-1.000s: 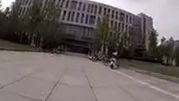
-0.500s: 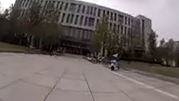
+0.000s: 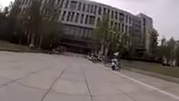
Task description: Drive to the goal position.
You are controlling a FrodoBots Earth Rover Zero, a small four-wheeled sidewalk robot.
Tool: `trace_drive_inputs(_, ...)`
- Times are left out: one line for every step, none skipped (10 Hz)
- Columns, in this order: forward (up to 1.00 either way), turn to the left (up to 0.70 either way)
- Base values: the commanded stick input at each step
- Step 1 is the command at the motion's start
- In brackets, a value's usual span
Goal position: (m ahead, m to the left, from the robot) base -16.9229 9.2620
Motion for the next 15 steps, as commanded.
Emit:
trace_drive_inputs(0.50, 0.00)
trace_drive_inputs(0.50, 0.00)
trace_drive_inputs(0.50, 0.00)
trace_drive_inputs(0.50, 0.00)
trace_drive_inputs(0.50, 0.00)
trace_drive_inputs(0.50, 0.00)
trace_drive_inputs(0.50, 0.00)
trace_drive_inputs(0.50, 0.00)
trace_drive_inputs(0.50, 0.00)
trace_drive_inputs(0.50, 0.00)
trace_drive_inputs(0.50, 0.00)
trace_drive_inputs(0.50, 0.00)
trace_drive_inputs(0.50, 0.00)
trace_drive_inputs(0.50, 0.00)
trace_drive_inputs(0.50, 0.00)
